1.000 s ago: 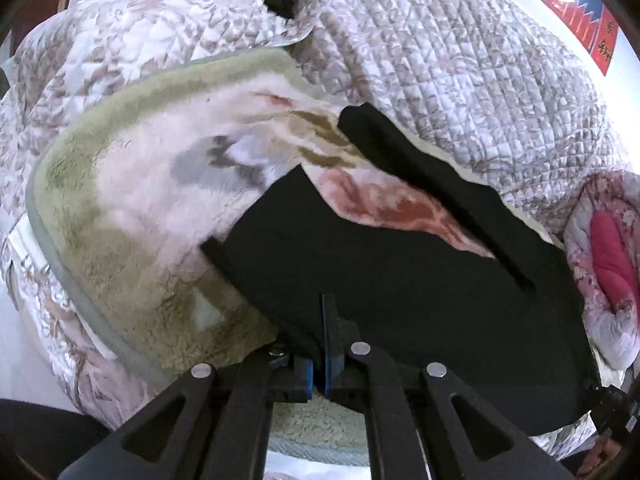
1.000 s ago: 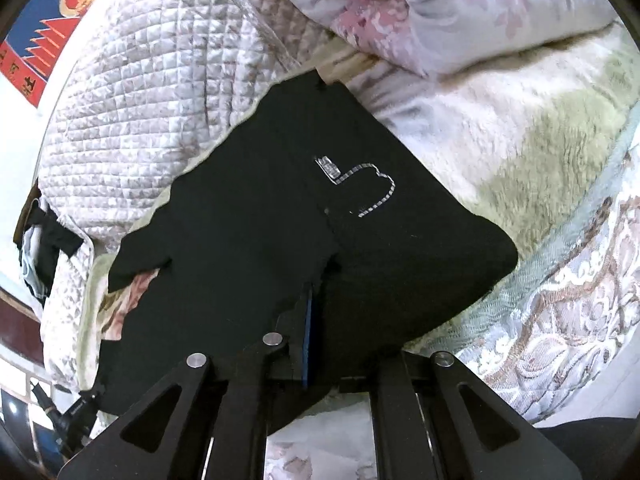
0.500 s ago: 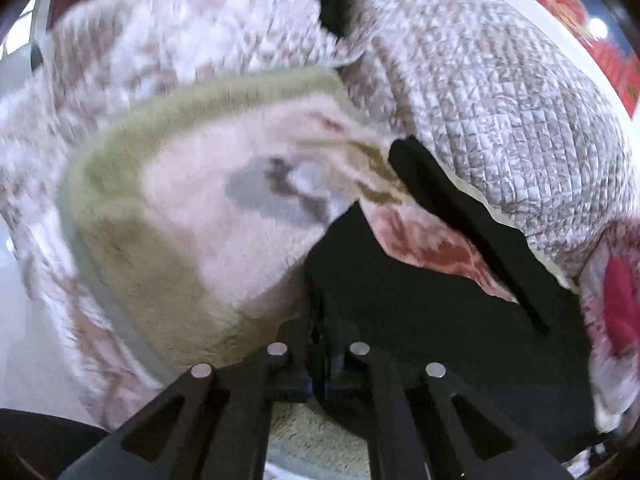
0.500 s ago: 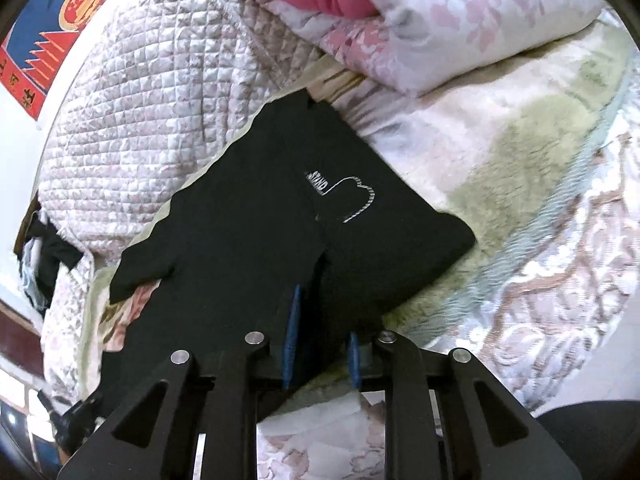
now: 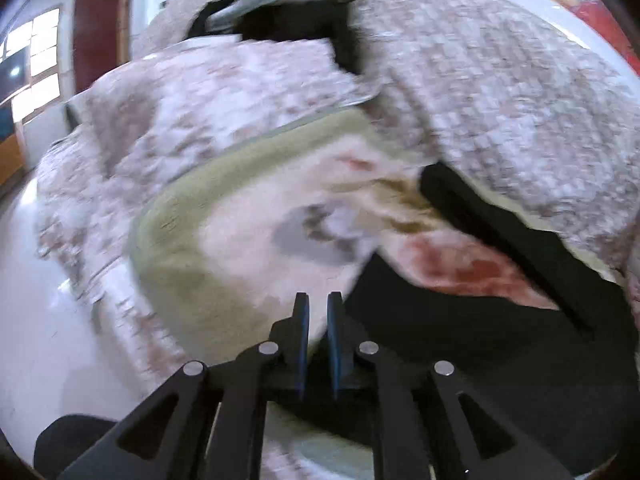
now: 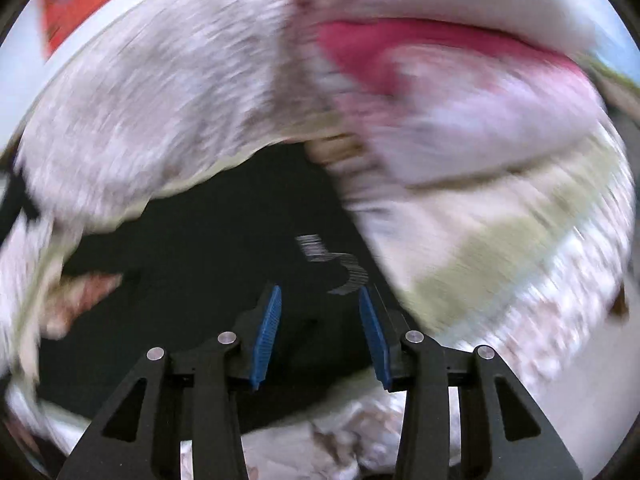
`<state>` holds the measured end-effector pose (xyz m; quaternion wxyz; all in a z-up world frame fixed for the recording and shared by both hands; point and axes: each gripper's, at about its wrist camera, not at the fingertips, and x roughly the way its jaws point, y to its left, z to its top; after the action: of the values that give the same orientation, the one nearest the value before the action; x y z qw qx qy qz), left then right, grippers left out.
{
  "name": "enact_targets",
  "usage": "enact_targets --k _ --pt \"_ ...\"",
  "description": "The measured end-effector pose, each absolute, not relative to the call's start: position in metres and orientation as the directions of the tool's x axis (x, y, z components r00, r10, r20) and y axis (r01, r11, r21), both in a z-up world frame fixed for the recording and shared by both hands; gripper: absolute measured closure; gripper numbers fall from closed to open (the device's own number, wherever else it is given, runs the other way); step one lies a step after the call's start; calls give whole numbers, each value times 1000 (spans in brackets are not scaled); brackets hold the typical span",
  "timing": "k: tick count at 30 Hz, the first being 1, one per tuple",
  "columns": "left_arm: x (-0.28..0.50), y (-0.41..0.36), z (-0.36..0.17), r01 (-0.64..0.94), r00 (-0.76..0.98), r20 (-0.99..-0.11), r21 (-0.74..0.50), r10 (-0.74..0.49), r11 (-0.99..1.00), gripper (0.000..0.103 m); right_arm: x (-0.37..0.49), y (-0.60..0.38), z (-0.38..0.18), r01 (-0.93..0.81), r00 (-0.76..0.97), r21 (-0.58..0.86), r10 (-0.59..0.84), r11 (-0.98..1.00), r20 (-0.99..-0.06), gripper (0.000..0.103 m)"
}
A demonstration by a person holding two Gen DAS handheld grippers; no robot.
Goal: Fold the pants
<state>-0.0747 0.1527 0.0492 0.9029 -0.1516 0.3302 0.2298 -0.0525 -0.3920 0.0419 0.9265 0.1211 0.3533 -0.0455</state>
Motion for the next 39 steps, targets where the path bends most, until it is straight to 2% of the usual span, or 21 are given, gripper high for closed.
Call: enact_targets --k 1,3,8,11,12,13,15,18,21,26,28,31,34,36,39 --pt "-67 145 52 -469 699 -662 -137 271 872 82 -39 -381 38 111 737 165 31 980 -675 62" --pt "-51 131 52 -378 724 -666 -165 180 911 72 -19 -369 31 58 707 136 55 989 -705 62" --pt "2 97 37 -198 704 -709 -133 47 971 70 31 -359 22 -7 674 68 55 998 -737 62" --pt "25 104 13 -237 639 -764 -89 86 967 70 43 -363 17 12 673 2 -7 1000 -740 62" --pt "28 109 6 -264 622 -775 -78 108 962 70 44 -367 14 33 675 -14 -33 999 -737 66" --pt "29 117 -1 -302 606 -783 -64 140 951 74 45 -371 12 41 678 5 -24 999 -735 67" --pt "26 126 -2 -315 628 -768 -99 129 944 78 41 -378 12 51 692 46 -2 998 -722 68" --pt "25 123 2 -334 640 -740 -23 209 942 78 42 -374 15 60 702 40 -13 997 -712 68" --pt "24 123 1 -346 635 -744 -34 207 938 78 40 -371 19 67 716 53 -11 996 -698 67" --pt "4 103 20 -266 687 -720 -125 97 956 75 30 -358 27 20 731 96 51 995 -680 66" --pt "-4 88 27 -206 711 -702 -157 37 966 68 26 -346 27 -22 726 92 79 996 -683 66" --pt "-11 57 21 -98 702 -711 -148 -37 984 68 17 -321 24 -106 703 77 130 991 -699 65" --pt "-7 43 2 -83 644 -764 -105 -27 991 68 14 -301 11 -164 652 51 147 985 -744 59" --pt "-7 39 0 -79 648 -762 -71 -3 994 66 16 -290 -1 -182 605 18 126 983 -786 57" --pt "-12 38 8 -95 643 -766 -86 -5 992 66 6 -284 7 -199 639 -5 126 980 -759 57"
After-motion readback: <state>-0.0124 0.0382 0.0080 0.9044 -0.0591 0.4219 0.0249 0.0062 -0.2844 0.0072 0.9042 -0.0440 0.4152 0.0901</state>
